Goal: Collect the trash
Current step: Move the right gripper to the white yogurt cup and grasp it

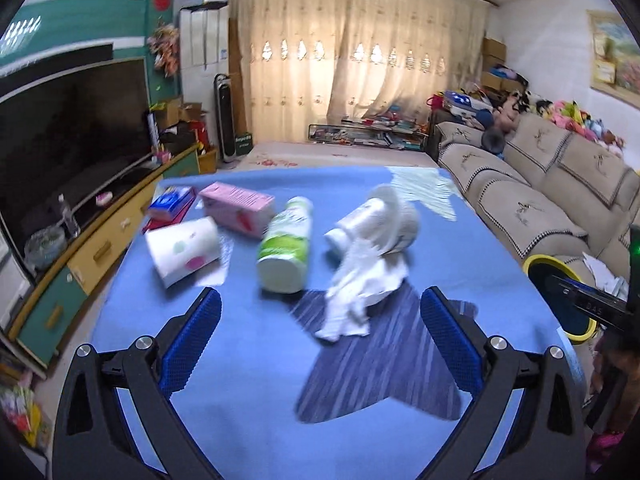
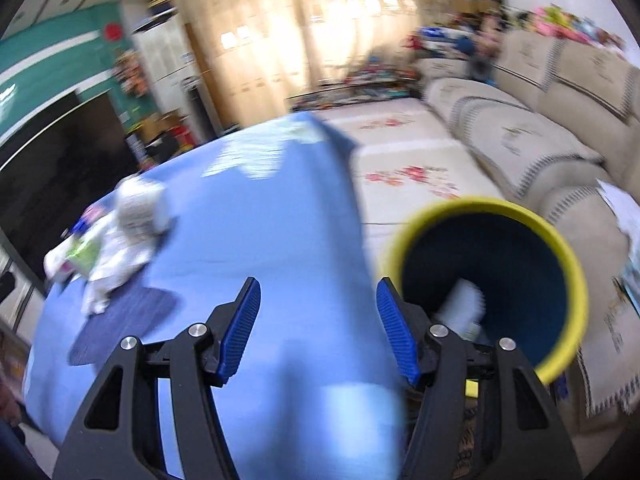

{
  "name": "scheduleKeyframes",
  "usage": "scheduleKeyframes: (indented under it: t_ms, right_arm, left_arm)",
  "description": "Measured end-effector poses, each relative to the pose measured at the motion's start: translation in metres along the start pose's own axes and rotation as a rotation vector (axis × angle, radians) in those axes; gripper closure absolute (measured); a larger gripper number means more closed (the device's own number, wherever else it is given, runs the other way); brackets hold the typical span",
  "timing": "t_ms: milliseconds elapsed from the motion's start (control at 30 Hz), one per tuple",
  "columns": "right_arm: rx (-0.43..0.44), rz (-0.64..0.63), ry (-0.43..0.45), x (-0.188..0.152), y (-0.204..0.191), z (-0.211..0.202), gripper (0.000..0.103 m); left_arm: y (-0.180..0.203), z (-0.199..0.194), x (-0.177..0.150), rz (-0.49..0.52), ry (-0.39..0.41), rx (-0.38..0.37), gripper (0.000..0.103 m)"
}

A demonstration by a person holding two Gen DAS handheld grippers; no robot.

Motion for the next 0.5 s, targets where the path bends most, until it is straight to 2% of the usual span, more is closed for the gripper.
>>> scheduleKeyframes:
  t_ms: [67,267,333,500]
  right_arm:
    - [0.042,-0.046,-0.014,0.01,-0.029,0.008,0.046]
    - [0.129,-0.155,-0.033,0.053,-0.103,0.034,0.043]
    - [0.146,-0.17,-0.045,0.064,-0.118,0.042,0.036]
    - [0.154,-0.189,-0.068,0.083,-0.142,0.068,0.03]
  left_arm:
    - [-0.018,0.004,-0.004,-0.022,-0.009,-0.004,0.005]
    - [-0.038,0.011,-0.013,-0.059,-0.028,-0.033,0.005]
    - [-0.044,0.014,-0.015,-0.076,-0.028,-0.041,0.005]
    - [-0.057,0.02,-0.018,-0.108,-0.041,-0.047,0.005]
Point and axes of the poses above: each gripper's, at about its wrist camera, not at the fingertips, and z roughly the way its jaws point, y to its right, x to its top, the point moved 4 cm from there along z, roughly the way its jaws point, and after that the axes turned 9 degrees about -y, right-handed, at the moved point
